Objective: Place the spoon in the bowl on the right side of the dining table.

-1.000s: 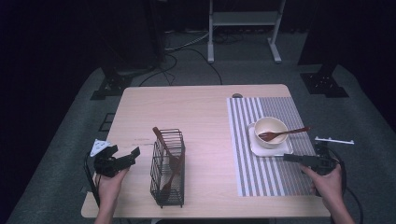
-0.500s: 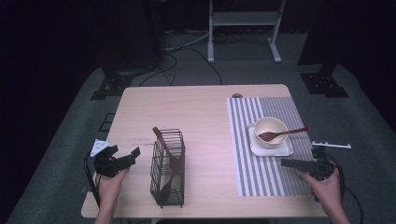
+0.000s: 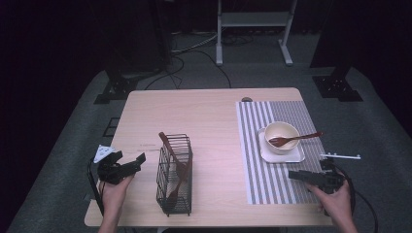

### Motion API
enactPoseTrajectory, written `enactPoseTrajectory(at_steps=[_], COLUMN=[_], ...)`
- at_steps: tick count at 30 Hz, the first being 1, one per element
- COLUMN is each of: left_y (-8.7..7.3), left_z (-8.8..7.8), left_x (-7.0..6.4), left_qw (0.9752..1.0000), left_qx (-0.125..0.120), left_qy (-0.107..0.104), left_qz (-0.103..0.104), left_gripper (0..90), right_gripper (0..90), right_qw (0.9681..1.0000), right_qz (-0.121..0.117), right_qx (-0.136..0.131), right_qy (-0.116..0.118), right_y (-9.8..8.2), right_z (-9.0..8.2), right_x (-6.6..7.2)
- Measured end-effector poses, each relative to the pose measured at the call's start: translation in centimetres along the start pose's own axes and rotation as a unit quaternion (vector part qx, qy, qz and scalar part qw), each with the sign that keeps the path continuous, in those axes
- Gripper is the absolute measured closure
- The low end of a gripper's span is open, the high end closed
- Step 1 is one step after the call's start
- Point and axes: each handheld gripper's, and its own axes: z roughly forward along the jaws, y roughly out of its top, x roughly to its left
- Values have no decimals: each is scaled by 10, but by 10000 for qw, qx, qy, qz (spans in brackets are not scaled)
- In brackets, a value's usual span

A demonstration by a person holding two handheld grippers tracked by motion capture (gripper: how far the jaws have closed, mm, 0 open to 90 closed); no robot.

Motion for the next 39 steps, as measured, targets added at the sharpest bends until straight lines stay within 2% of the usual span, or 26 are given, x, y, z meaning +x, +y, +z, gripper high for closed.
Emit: enactPoseTrajectory(at_steps=[32, 39], left_y=[0, 0], left_z=[-1, -1], left_x=[-1, -1], left_qw=[10000, 10000], left_qx=[-12, -15], left_qy=[15, 14], left_qz=[12, 6], left_gripper=[20, 20], right_gripper=[320, 316], right_qw=[9992, 9991], right_qz=[-381, -405], right_qx=[-10, 6], right_qy=[112, 138], right_y=[-33, -40], right_z=[0, 2], right_x=[25, 27])
